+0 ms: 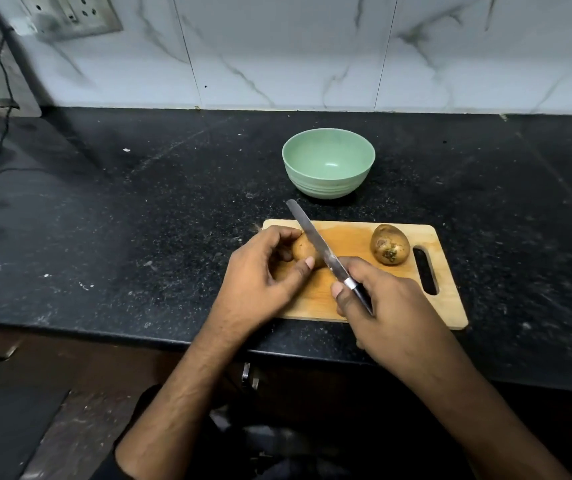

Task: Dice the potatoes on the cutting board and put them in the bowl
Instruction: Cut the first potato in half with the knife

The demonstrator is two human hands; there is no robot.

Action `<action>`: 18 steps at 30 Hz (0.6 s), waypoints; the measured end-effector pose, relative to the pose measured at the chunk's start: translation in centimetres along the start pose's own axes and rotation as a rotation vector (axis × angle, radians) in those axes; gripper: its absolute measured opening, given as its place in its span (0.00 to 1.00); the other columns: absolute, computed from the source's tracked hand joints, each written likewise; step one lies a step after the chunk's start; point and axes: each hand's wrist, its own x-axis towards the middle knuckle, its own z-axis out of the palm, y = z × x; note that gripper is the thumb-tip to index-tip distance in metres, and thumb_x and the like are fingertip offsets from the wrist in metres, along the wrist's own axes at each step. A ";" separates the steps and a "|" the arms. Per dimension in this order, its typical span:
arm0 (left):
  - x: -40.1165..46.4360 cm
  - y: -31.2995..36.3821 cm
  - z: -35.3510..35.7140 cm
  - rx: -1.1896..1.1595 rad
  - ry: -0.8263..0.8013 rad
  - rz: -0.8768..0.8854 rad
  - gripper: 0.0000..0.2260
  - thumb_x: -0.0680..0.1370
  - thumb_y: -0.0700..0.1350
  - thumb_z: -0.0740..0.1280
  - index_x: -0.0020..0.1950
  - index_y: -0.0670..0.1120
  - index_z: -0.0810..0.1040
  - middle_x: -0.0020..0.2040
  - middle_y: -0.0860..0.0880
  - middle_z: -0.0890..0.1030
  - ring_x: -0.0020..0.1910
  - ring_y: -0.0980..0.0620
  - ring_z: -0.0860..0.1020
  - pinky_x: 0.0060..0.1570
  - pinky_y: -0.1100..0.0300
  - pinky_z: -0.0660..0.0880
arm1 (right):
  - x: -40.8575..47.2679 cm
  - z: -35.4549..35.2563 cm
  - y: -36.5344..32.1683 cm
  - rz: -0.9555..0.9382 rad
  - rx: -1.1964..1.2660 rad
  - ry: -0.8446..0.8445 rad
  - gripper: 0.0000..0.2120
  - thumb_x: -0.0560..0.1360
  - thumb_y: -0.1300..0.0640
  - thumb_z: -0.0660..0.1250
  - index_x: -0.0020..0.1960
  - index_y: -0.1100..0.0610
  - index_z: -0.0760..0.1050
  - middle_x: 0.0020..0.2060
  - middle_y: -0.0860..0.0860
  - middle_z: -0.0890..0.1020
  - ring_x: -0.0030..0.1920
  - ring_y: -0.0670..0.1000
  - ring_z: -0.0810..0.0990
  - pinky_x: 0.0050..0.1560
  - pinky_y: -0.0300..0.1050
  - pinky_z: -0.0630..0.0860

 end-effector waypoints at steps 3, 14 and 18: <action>0.1 -0.1 0.1 0.069 0.007 0.039 0.15 0.74 0.48 0.76 0.58 0.48 0.79 0.49 0.54 0.79 0.49 0.55 0.79 0.49 0.65 0.74 | 0.0 0.1 -0.6 0.017 -0.069 0.009 0.12 0.82 0.44 0.58 0.65 0.41 0.70 0.35 0.47 0.81 0.38 0.47 0.80 0.43 0.50 0.78; 0.1 -0.3 0.1 0.109 0.039 0.004 0.12 0.76 0.49 0.73 0.56 0.47 0.78 0.48 0.54 0.77 0.47 0.59 0.77 0.47 0.73 0.68 | -0.2 0.1 -2.0 0.113 -0.324 -0.006 0.12 0.83 0.44 0.53 0.58 0.48 0.71 0.32 0.47 0.75 0.35 0.49 0.76 0.33 0.44 0.66; 0.2 -0.2 0.0 0.131 -0.002 0.055 0.14 0.77 0.49 0.72 0.60 0.48 0.76 0.49 0.55 0.75 0.48 0.58 0.76 0.48 0.68 0.70 | -0.3 -0.3 -1.9 0.125 -0.285 -0.041 0.08 0.83 0.45 0.54 0.50 0.46 0.68 0.31 0.48 0.75 0.32 0.44 0.74 0.28 0.37 0.62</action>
